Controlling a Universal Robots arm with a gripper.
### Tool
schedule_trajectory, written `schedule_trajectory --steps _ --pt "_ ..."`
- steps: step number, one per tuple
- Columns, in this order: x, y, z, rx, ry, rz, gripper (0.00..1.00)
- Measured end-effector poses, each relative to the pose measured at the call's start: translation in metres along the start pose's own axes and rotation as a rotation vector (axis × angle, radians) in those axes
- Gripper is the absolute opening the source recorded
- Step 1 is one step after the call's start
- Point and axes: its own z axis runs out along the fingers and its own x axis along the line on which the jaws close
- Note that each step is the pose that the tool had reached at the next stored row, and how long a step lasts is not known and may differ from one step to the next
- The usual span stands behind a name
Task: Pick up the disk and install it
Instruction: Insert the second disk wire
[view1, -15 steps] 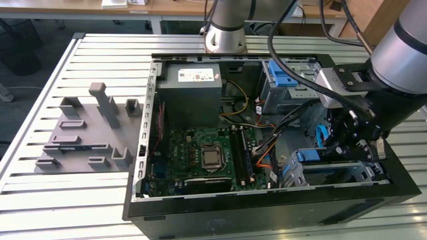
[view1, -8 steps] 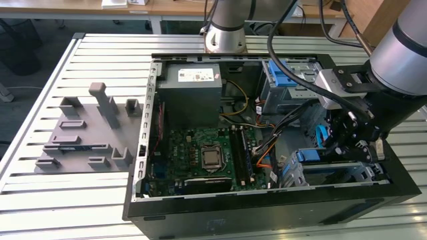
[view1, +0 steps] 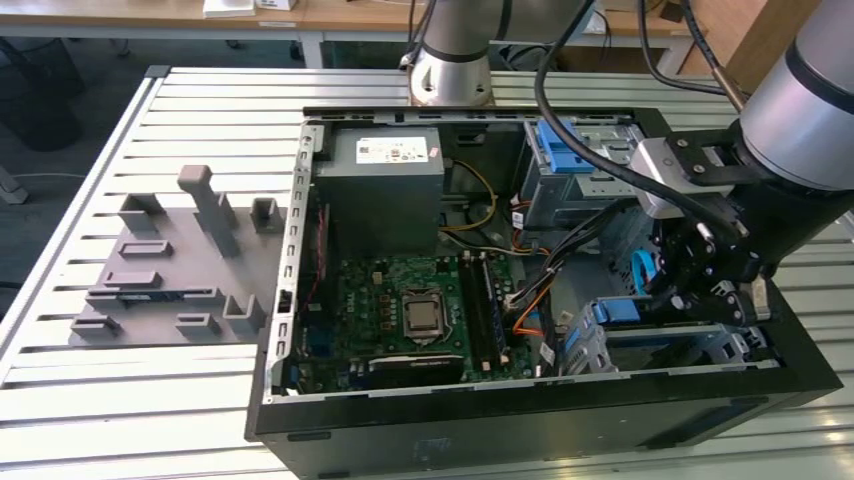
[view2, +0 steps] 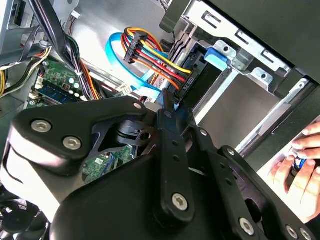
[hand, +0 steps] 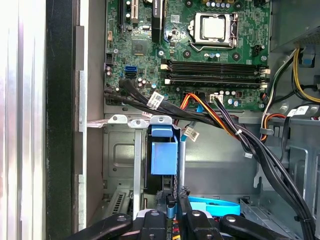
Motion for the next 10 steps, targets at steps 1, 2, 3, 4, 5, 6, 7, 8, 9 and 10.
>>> schedule_trajectory --steps 1,2,3,4,5,6,7,8,9,10 --pt "0.0 0.0 0.0 0.0001 0.0 0.0 0.24" --pt "0.0 0.0 -0.0001 0.0 0.0001 0.0 0.24" --pt "0.0 0.0 0.0 0.0 0.0 0.0 0.31" --pt "0.0 0.0 -0.0001 0.0 0.0001 0.0 0.31" --pt "0.0 0.0 -0.0001 0.0 0.0 0.0 0.31" --pt "0.0 0.0 -0.0002 0.0 0.0001 0.0 0.31" --pt "0.0 0.0 -0.0003 0.0 0.0001 0.0 0.31" --pt "0.0 0.0 -0.0006 0.0 0.0001 0.0 0.31" --pt "0.0 0.0 -0.001 0.0 0.0003 0.0 0.31" --pt "0.0 0.0 -0.0014 0.0 0.0002 0.0 0.31"
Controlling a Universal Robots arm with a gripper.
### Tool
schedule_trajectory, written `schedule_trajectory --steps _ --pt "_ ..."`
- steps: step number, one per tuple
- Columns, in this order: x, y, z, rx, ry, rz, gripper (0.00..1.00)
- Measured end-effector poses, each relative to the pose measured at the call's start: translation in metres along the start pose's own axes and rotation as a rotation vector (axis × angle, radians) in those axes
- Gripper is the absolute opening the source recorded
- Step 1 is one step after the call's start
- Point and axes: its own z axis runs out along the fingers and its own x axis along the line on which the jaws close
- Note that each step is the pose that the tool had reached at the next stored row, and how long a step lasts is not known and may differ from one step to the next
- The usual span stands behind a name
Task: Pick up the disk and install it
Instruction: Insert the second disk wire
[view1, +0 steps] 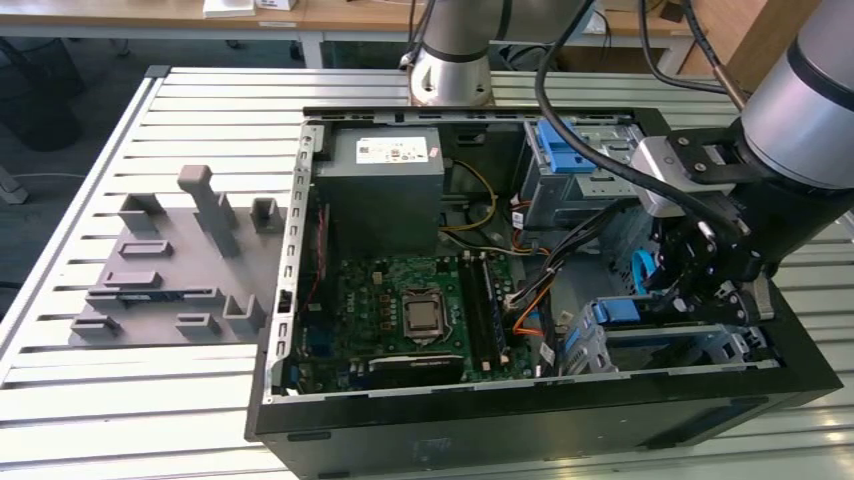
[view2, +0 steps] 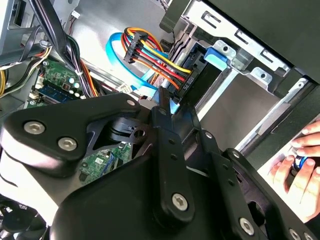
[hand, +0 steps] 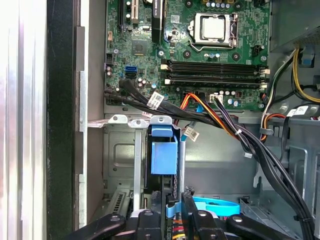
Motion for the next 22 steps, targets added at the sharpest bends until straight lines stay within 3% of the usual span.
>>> schedule_trajectory --steps 22 --pt "-0.0005 -0.0004 -0.0097 0.0 -0.0001 0.0 0.31"
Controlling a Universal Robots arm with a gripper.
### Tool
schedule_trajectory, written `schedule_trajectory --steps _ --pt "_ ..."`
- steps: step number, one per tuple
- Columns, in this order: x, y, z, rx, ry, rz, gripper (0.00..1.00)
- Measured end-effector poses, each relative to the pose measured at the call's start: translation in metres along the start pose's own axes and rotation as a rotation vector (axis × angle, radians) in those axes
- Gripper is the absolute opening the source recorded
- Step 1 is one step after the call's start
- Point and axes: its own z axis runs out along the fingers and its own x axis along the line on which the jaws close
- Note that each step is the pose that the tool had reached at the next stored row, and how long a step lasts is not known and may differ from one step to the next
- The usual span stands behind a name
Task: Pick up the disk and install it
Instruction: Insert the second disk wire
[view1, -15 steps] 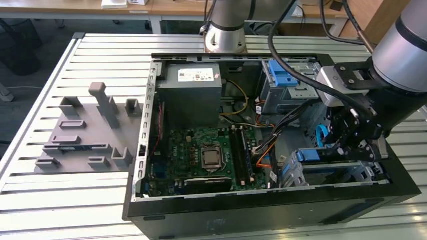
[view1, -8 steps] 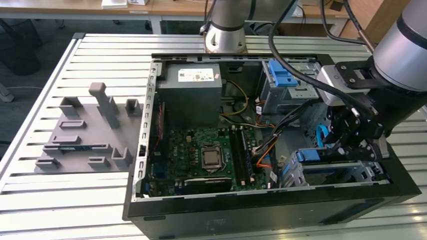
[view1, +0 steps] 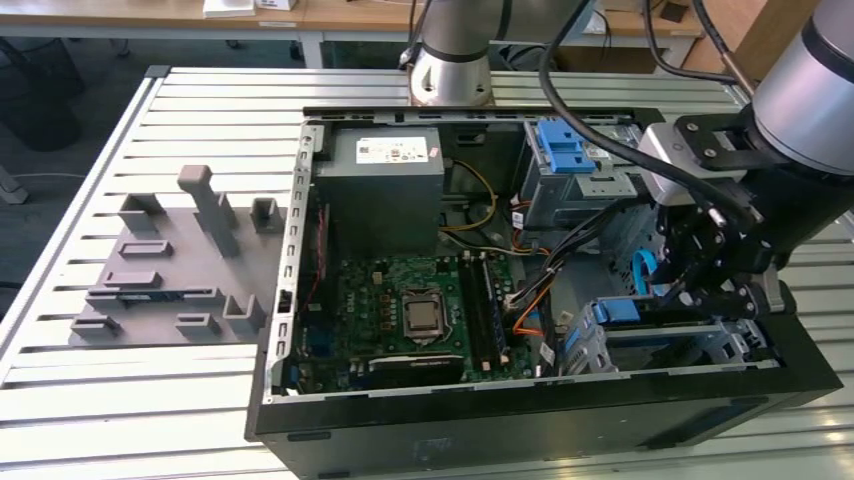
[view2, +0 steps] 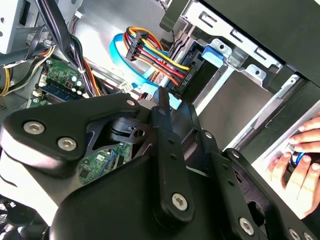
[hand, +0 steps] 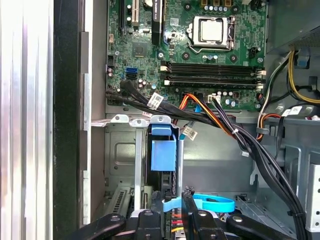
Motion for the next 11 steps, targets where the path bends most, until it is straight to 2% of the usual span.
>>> schedule_trajectory --steps 9,10,11 --pt "-0.0004 -0.0003 -0.0093 0.0 -0.0001 0.0 0.31" --pt "-0.0004 -0.0003 -0.0092 0.0 -0.0003 0.0 0.29" --pt "-0.0004 -0.0003 -0.0093 0.0 -0.0003 0.0 0.23"
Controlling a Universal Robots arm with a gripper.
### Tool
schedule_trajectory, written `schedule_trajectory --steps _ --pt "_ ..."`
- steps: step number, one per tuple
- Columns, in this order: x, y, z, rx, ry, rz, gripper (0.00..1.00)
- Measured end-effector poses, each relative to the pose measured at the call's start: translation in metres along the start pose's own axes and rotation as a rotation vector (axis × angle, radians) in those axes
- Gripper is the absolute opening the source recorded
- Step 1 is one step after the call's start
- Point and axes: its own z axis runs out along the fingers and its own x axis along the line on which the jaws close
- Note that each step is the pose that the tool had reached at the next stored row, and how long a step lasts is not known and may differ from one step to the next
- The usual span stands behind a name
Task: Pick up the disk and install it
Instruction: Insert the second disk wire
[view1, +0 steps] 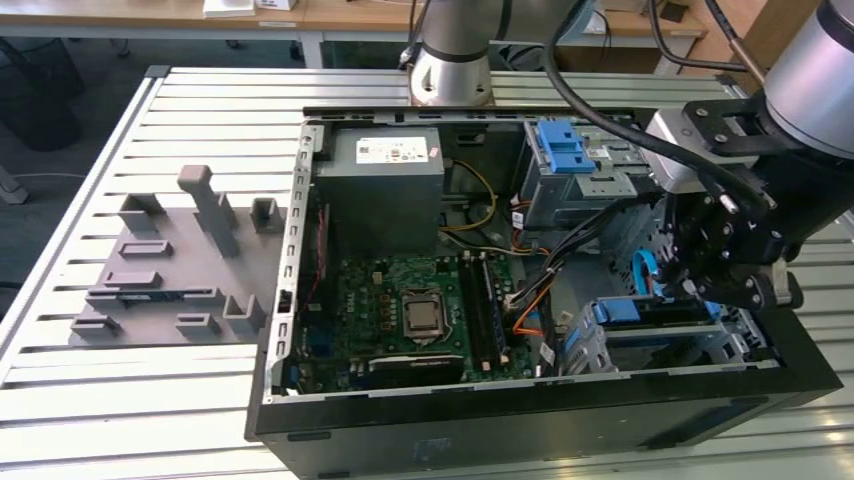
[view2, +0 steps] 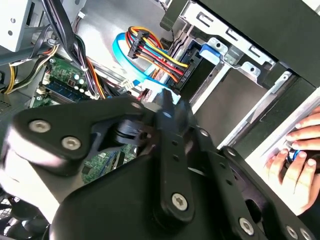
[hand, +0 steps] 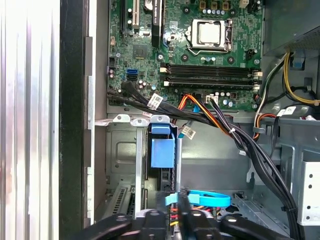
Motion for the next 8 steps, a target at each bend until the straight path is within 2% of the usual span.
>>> schedule_trajectory --steps 1,3,8 --pt "0.0 0.0 0.0 0.0 -0.0001 0.0 0.23" --pt "0.0 0.0 -0.0002 0.0 0.0002 0.0 0.11" --pt "0.0 0.0 -0.0003 0.0 0.0002 0.0 0.11"
